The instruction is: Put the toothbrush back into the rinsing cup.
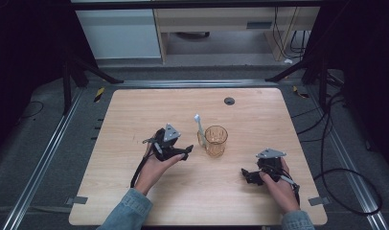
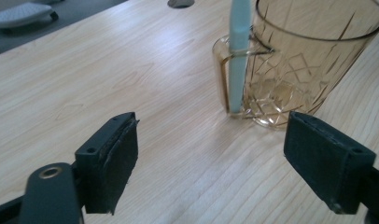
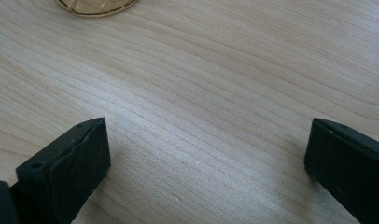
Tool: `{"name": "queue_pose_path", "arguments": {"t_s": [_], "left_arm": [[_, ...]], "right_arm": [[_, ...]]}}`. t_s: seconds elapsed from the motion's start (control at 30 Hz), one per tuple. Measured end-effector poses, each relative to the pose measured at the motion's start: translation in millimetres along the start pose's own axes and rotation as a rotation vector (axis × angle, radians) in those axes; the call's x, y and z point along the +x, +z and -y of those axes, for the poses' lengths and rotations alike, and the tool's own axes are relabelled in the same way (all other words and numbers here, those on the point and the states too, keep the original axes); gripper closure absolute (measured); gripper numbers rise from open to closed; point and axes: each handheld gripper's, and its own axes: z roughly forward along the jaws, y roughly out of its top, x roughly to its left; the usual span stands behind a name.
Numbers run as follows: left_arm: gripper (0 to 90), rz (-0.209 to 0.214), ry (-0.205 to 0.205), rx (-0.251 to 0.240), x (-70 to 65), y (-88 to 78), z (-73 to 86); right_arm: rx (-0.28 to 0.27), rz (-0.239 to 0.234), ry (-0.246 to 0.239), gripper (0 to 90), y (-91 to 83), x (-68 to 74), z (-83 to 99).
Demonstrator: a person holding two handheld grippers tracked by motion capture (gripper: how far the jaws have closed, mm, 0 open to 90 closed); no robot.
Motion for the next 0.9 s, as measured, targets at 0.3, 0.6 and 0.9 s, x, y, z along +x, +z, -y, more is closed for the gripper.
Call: {"name": "queue_pose_path", "arguments": {"t_s": [0.3,0.6,0.9], "left_arm": [[13.3,-0.070,-0.049,0.050,25.0,-16.3,16.2],[11.1,-0.111,-0.095,0.118,53.9,-23.0,31.7],[10.3,-0.171,-0.168,0.142,83.6,-34.0,48.4]], "right_arm": [[0.002,0.001,0.002,0.7,-0.2,0.2,0.0],[0.002,0.001,0.001,0.7,-0.2,0.1,0.0],[0.002,0.001,0.003,0.7,-0.2,0.2,0.0]]}}
